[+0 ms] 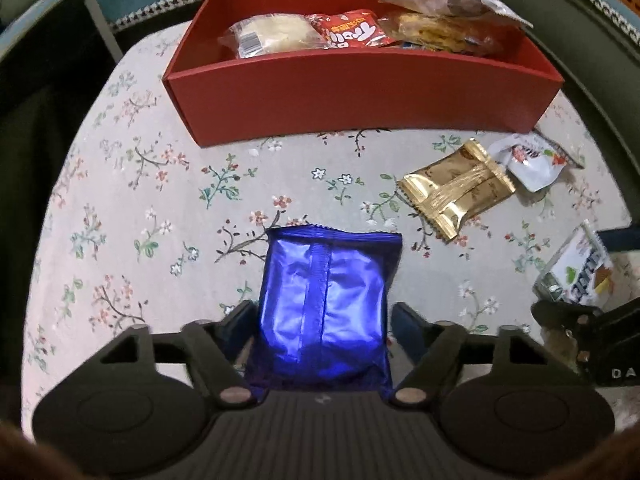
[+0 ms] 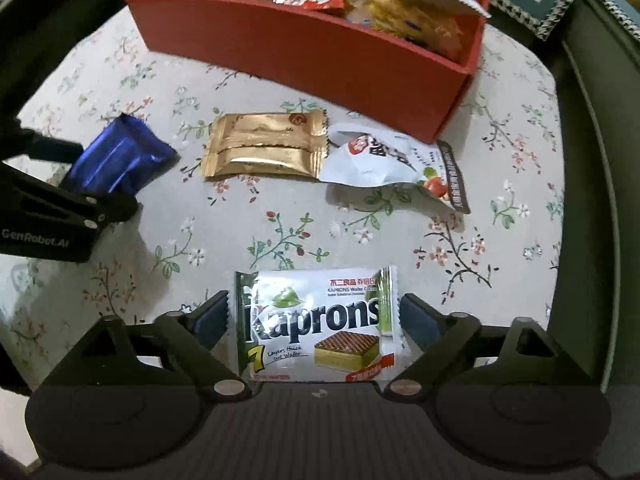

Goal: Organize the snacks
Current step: 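Carry the blue foil pack and Kaprons pack with both grippers over the red box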

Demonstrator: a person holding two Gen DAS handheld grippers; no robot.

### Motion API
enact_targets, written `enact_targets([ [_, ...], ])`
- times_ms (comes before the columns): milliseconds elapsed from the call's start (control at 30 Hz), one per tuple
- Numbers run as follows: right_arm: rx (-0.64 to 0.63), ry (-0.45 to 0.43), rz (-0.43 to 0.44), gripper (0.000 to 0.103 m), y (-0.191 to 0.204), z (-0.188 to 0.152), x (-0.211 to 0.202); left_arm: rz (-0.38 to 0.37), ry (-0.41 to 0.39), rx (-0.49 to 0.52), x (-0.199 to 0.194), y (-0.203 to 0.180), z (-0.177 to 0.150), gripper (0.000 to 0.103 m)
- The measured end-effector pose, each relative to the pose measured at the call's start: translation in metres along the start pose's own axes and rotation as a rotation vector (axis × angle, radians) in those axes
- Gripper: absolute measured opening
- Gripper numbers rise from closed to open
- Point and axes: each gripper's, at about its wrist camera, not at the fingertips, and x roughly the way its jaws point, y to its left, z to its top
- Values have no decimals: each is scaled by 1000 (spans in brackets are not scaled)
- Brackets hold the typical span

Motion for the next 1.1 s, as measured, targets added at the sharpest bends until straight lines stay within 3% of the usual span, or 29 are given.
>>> enact_targets([
  [100, 14, -17, -6, 74, 1, -1, -7, 14, -12, 20, -4, -5, 0, 103],
  [267, 21, -44, -39, 73, 2, -1, -14, 31, -42, 29, -13, -8, 1, 103],
  [633, 52, -194, -95, 73, 0, 12, -49, 59, -134, 21, -33, -10, 14, 103],
  [1100, 96, -337, -155, 73, -18, 39, -75, 118, -292, 9, -63, -9, 52, 103],
])
